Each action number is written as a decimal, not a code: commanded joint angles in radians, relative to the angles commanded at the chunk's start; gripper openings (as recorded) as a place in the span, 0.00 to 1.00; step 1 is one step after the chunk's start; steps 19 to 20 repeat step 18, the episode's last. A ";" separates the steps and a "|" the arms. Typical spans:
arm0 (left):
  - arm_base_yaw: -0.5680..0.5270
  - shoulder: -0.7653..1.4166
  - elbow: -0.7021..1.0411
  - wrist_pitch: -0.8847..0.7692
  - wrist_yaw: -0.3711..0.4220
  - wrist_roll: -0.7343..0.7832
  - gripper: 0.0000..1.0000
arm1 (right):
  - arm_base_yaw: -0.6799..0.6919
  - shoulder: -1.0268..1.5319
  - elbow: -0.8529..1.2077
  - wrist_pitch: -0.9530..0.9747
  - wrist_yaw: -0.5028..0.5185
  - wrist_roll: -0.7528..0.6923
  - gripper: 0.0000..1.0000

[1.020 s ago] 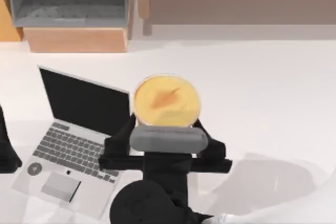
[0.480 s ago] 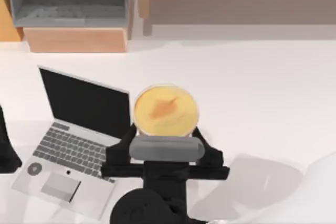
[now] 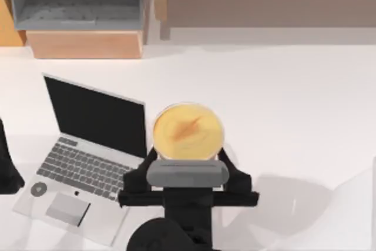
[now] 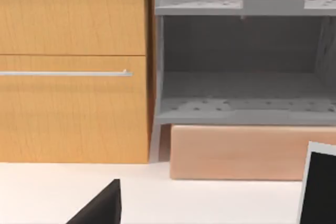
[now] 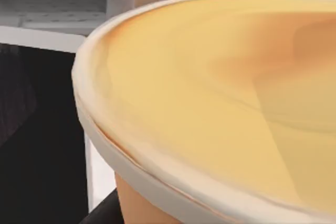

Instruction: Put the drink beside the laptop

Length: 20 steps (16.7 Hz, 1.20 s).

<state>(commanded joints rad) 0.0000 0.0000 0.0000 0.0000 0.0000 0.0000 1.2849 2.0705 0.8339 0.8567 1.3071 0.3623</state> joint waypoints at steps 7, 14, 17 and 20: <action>0.000 0.000 0.000 0.000 0.000 0.000 1.00 | 0.000 0.000 0.000 0.000 0.000 0.000 0.60; 0.000 0.000 0.000 0.000 0.000 0.000 1.00 | 0.000 0.000 0.000 0.000 0.000 0.000 1.00; 0.000 0.000 0.000 0.000 0.000 0.000 1.00 | 0.000 0.000 0.000 0.000 0.000 0.000 1.00; 0.000 0.000 0.000 0.000 0.000 0.000 1.00 | 0.000 0.000 0.000 0.000 0.000 0.000 1.00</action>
